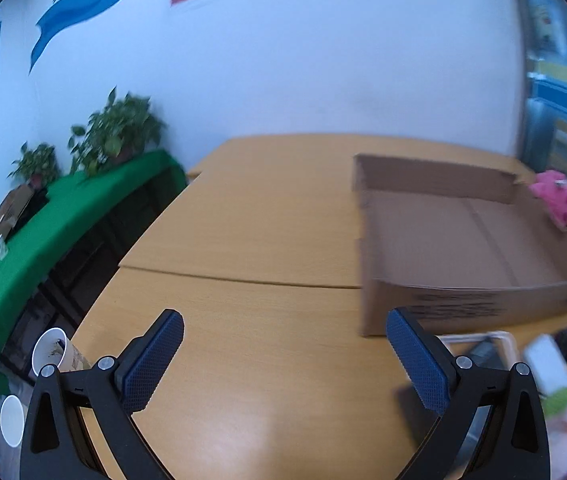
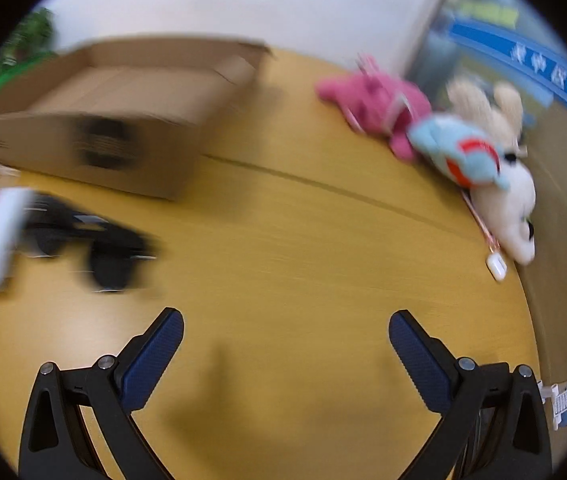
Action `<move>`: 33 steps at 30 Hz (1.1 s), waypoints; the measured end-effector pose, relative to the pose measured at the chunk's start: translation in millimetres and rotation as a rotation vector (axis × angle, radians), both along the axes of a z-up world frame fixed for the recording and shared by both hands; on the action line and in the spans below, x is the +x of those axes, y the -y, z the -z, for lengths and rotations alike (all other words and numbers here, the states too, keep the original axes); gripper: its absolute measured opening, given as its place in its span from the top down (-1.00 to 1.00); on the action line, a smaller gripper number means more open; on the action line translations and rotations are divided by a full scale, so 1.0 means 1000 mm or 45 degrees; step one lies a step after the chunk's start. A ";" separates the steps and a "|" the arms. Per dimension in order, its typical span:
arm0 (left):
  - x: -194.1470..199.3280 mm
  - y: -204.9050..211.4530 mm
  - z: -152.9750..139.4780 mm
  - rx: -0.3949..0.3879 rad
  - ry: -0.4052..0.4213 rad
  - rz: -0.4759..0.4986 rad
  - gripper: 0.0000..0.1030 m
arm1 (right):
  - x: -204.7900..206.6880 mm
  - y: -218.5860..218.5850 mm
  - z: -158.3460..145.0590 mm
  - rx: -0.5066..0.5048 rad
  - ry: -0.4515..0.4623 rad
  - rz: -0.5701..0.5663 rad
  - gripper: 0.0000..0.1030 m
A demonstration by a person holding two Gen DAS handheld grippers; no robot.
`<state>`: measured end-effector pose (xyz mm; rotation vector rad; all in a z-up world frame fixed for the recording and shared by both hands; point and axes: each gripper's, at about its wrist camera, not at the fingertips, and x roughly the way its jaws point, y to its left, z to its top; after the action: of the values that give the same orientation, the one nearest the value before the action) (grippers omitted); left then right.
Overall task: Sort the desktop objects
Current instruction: 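Move the left tool to the pink pig plush and close on it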
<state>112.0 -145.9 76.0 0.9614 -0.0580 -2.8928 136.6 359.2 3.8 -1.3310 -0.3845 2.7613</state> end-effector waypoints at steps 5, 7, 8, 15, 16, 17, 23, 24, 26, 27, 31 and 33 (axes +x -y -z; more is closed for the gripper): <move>0.060 -0.052 -0.013 0.095 0.006 0.203 -1.00 | 0.030 0.048 -0.043 -0.300 -0.037 -0.215 -0.99; 0.080 -0.071 -0.008 0.159 0.031 0.288 -1.00 | 0.042 0.067 -0.047 -0.422 0.011 -0.330 -0.99; 0.087 -0.079 -0.005 0.207 0.054 0.328 -1.00 | 0.051 0.080 -0.047 -0.485 0.042 -0.408 -0.99; 0.097 -0.135 0.049 0.533 0.388 0.538 -0.99 | 0.088 0.165 -0.015 -0.644 0.219 -0.701 -0.99; 0.096 -0.141 0.057 0.550 0.436 0.552 -0.99 | 0.090 0.175 -0.010 -0.658 0.240 -0.717 -0.99; 0.092 -0.144 0.065 0.570 0.473 0.565 -0.98 | 0.089 0.185 -0.003 -0.704 0.276 -0.737 -0.99; 0.088 -0.154 0.091 0.659 0.611 0.665 -0.95 | 0.105 0.222 0.006 -0.708 0.335 -0.859 -1.00; 0.087 -0.155 0.094 0.673 0.618 0.675 -0.90 | 0.108 0.221 0.007 -0.696 0.331 -0.850 -1.00; 0.085 -0.157 0.097 0.717 0.629 0.694 -0.71 | 0.108 0.215 0.013 -0.726 0.357 -0.818 -1.00; 0.085 -0.160 0.099 0.744 0.640 0.716 -0.59 | 0.108 0.212 0.017 -0.758 0.375 -0.804 -0.98; 0.090 -0.170 0.088 0.709 0.629 0.762 -0.40 | 0.115 0.210 0.018 -0.751 0.372 -0.793 -0.89; 0.091 -0.170 0.080 0.701 0.625 0.773 -0.27 | 0.120 0.210 0.014 -0.729 0.346 -0.792 -0.83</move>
<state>202.8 24.4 -3.8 2.0503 0.5278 -3.1565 257.0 149.2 -10.2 -2.0208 0.0082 3.3626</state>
